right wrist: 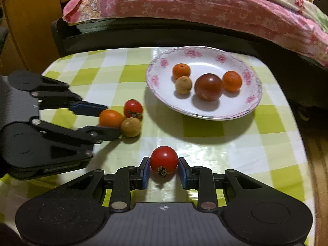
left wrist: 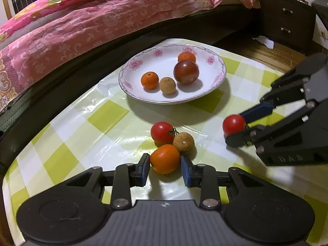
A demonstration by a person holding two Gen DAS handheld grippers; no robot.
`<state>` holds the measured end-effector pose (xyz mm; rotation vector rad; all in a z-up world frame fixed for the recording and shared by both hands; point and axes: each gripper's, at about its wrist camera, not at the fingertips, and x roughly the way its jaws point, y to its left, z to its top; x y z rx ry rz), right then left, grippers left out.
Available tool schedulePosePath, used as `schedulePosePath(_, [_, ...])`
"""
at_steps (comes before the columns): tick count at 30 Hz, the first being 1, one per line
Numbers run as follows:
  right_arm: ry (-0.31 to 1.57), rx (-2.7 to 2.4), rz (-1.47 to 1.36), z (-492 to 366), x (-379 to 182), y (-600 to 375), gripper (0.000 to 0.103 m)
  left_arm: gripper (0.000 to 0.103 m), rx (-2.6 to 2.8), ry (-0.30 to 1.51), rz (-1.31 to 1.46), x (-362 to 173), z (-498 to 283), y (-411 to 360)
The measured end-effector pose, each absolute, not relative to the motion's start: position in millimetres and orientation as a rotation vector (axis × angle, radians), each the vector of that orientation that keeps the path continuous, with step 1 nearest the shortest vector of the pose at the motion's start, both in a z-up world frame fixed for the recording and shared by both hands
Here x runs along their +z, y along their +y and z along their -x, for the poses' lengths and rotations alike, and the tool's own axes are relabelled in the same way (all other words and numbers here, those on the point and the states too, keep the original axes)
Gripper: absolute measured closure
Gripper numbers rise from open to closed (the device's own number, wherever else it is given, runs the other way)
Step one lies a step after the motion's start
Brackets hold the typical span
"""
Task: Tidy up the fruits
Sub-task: 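Grasp a red cherry tomato with the right gripper while the left gripper approaches a tangerine, then close the left gripper on the tangerine while the right gripper holds the cherry tomato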
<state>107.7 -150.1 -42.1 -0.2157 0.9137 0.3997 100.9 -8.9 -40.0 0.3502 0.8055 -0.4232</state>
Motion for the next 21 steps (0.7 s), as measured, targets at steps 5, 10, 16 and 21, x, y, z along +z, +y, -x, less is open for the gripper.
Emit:
schedulePosePath(5, [0.904,0.362,0.277,-107,-43,-149,0.077,0.063,-0.436,0.813,-0.350,-37,-92,-11])
schedulePosePath(10, [0.900,0.346,0.323,-108,-44,-146,0.077,0.063,-0.441,0.818,-0.368,-41,-85,-15])
schedulePosePath(16, [0.891,0.345,0.341,-108,-44,-144,0.077,0.063,-0.433,0.811,-0.383,-43,-85,-17])
schedulePosePath(21, [0.887,0.345,0.347,-108,-45,-144,0.077,0.062,-0.431,0.793,-0.403,-44,-82,-18])
